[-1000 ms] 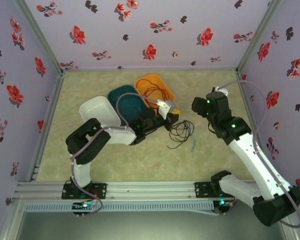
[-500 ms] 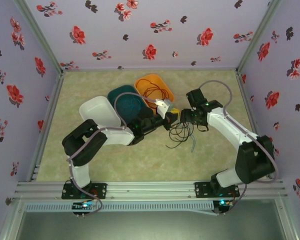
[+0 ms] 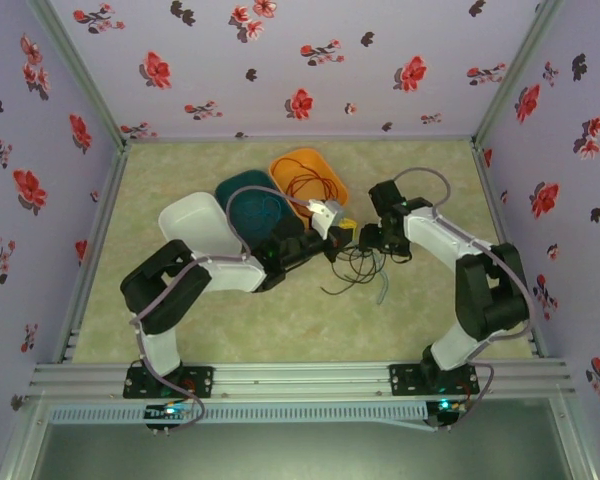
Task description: Untangle the cables
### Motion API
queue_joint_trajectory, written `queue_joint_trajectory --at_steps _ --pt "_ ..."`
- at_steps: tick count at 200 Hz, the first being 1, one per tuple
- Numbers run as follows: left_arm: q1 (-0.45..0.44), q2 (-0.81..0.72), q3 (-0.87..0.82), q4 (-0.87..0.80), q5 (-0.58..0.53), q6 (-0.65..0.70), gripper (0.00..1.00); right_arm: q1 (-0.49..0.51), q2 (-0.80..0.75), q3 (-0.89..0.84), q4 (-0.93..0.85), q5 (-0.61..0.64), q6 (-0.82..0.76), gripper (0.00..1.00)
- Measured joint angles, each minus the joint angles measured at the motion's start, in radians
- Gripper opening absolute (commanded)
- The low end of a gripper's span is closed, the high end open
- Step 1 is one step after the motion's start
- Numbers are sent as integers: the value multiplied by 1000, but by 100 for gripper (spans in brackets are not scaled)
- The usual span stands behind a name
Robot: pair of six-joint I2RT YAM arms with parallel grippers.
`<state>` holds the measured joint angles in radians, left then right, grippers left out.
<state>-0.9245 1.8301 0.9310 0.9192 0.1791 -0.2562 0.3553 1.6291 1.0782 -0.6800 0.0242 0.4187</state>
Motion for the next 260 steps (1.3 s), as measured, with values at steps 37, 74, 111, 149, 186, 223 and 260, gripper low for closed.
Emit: queue_joint_trajectory --at_steps 37,74,111,149,186,223,260 --pt "0 -26 -13 -6 -3 7 0 -10 64 0 30 -26 0 68" --pt "0 -101 -37 -35 -12 32 0 -32 99 -5 54 -32 1 66" --pt "0 -243 -54 -94 -29 75 0 -46 127 -19 76 -32 4 64" --pt "0 -402 -56 -177 -42 122 0 -58 138 -20 81 -33 11 62" --pt "0 -519 -57 -259 -48 160 0 -66 138 -20 80 -38 12 59" --pt "0 -583 -57 -331 -68 186 0 -71 126 -25 85 -40 27 56" --pt "0 -586 -56 -402 -93 189 0 -79 -1 -46 106 -57 31 57"
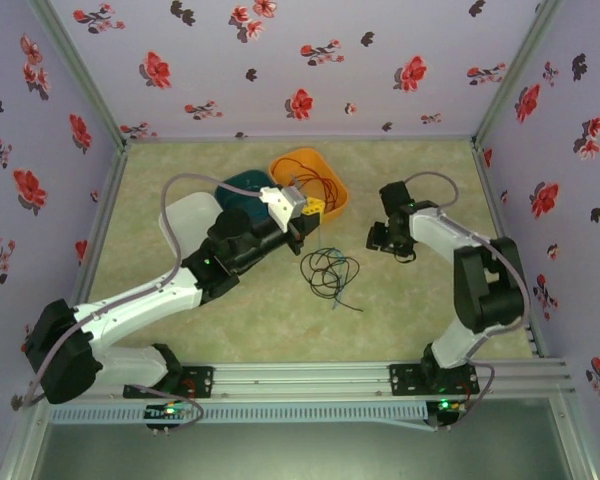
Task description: Untangle the cables
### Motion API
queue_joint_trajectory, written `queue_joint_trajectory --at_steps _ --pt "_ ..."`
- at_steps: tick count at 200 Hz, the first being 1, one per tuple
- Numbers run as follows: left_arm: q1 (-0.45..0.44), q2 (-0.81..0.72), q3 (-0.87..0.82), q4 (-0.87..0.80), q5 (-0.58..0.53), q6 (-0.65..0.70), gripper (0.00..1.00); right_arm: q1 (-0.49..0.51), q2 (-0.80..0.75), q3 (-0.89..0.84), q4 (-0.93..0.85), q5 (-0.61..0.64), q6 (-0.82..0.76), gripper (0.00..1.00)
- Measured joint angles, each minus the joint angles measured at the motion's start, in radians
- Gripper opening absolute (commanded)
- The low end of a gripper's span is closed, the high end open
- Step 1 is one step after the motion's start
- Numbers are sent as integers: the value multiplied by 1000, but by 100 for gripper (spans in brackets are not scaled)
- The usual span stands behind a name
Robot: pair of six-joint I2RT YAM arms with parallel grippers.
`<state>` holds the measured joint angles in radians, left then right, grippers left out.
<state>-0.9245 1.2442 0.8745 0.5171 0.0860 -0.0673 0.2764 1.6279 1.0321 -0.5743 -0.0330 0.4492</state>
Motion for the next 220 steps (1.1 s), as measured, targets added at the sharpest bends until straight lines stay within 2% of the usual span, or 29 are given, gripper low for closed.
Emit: queue_joint_trajectory --at_steps 54,91,121,186,220 --pt "0 0 51 -86 -50 0 0 32 -250 -62 82 -61 13 58" --pt "0 0 90 -93 -69 0 0 84 -340 -152 137 -120 56 61" --pt "0 0 93 -100 -76 -1 0 119 -304 -179 160 -159 92 62" --pt "0 0 93 -134 -79 0 0 200 -75 -170 204 -206 147 61" --pt "0 -1 93 -142 -79 0 0 216 -9 -153 204 -207 154 60"
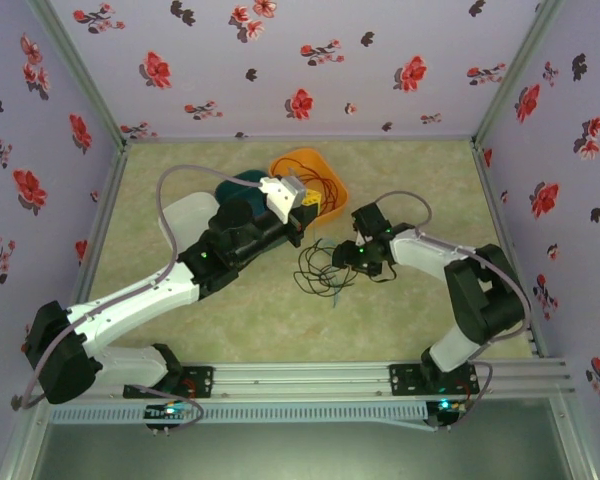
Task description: Untangle the cables
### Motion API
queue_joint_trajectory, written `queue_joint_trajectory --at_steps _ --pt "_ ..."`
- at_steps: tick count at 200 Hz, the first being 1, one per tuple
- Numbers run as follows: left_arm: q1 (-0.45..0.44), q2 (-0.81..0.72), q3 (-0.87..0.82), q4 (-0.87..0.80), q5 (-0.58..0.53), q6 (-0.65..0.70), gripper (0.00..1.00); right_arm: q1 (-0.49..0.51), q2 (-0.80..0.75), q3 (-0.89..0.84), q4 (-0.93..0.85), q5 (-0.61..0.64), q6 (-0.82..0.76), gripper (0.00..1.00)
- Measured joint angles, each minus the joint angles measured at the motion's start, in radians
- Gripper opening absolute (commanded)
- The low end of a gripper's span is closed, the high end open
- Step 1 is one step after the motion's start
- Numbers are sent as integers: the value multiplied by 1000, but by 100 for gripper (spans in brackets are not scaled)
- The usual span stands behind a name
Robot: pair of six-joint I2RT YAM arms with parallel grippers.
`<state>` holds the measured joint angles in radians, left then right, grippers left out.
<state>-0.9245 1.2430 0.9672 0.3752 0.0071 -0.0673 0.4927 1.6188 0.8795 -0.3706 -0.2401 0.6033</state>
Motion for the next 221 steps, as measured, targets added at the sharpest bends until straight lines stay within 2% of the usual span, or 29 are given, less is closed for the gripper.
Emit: queue_joint_trajectory --at_steps 43,141,221 --pt "0 -27 0 -14 -1 5 0 17 60 52 -50 38 -8 53" --pt "2 -137 38 -43 -42 126 0 27 119 123 -152 116 -23 40" --pt "2 -209 114 -52 -50 244 0 30 126 132 -170 146 -25 35"
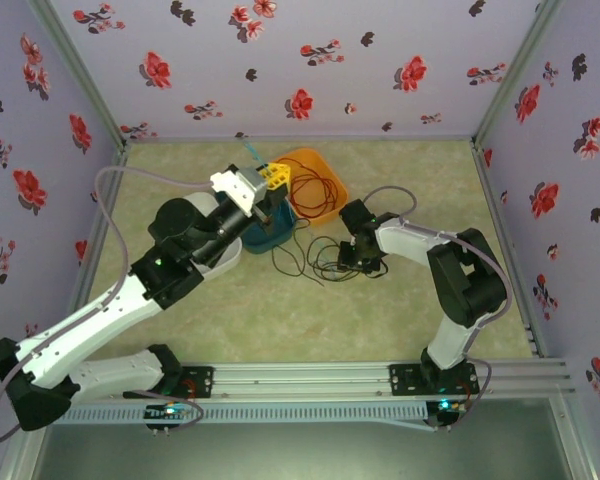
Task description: Untangle the cables
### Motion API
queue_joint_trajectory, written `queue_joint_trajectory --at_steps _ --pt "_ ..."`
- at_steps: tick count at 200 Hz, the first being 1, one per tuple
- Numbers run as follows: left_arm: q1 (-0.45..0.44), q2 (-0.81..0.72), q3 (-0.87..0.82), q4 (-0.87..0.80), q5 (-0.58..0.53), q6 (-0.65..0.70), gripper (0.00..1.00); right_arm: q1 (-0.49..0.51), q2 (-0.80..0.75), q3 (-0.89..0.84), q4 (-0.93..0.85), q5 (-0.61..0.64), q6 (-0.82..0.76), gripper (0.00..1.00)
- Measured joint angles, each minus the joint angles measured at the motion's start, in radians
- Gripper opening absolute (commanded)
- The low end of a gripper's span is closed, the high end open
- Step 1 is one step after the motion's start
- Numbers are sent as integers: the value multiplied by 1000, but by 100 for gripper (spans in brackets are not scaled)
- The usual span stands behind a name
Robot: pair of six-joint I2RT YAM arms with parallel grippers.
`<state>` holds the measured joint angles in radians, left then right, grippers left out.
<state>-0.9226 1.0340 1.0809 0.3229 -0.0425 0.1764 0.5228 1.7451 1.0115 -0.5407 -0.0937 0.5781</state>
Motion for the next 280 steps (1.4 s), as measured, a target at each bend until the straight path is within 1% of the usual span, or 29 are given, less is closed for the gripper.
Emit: queue_joint_trajectory --at_steps 27,43,56,72,80,90,109,123,132,152,181,216,250,259,268,280 --pt "0 -19 19 -5 -3 39 0 -3 0 -1 -2 5 6 31" --pt "0 -27 31 -7 -3 59 0 -11 -1 -5 -2 4 10 26" --pt "0 -29 45 -13 -3 74 0 -21 -7 -13 2 0 11 18" --pt "0 -29 69 -24 -5 95 0 -45 -23 -35 16 -14 10 6" --pt "0 -29 79 -26 -8 103 0 -61 -32 -46 26 -19 11 2" --pt "0 -29 90 -29 -10 113 0 -87 -45 -61 42 -21 18 1" --pt "0 -29 103 -37 -11 125 0 -143 -71 -97 74 -34 21 2" --pt "0 -29 105 -46 -11 130 0 -175 -86 -109 75 -14 26 2" --pt "0 -29 105 -54 -12 135 0 -191 -92 -110 66 14 26 3" --pt "0 -27 108 -70 -43 154 0 -219 -107 -110 29 99 27 15" --pt "29 -29 124 -70 -111 174 0 -263 -148 -114 -13 181 24 29" --pt "79 -66 127 -70 -151 174 0 -314 -167 -126 -18 208 17 29" --pt "114 -80 154 -66 -161 174 0 -333 -167 -129 -18 206 16 30" --pt "126 -75 169 -63 -161 173 0 -333 -167 -129 -18 201 16 34" --pt "136 -65 187 -63 -161 170 0 -333 -169 -130 -16 190 16 40" --pt "143 -50 210 -64 -158 164 0 -333 -181 -136 -6 167 10 45"
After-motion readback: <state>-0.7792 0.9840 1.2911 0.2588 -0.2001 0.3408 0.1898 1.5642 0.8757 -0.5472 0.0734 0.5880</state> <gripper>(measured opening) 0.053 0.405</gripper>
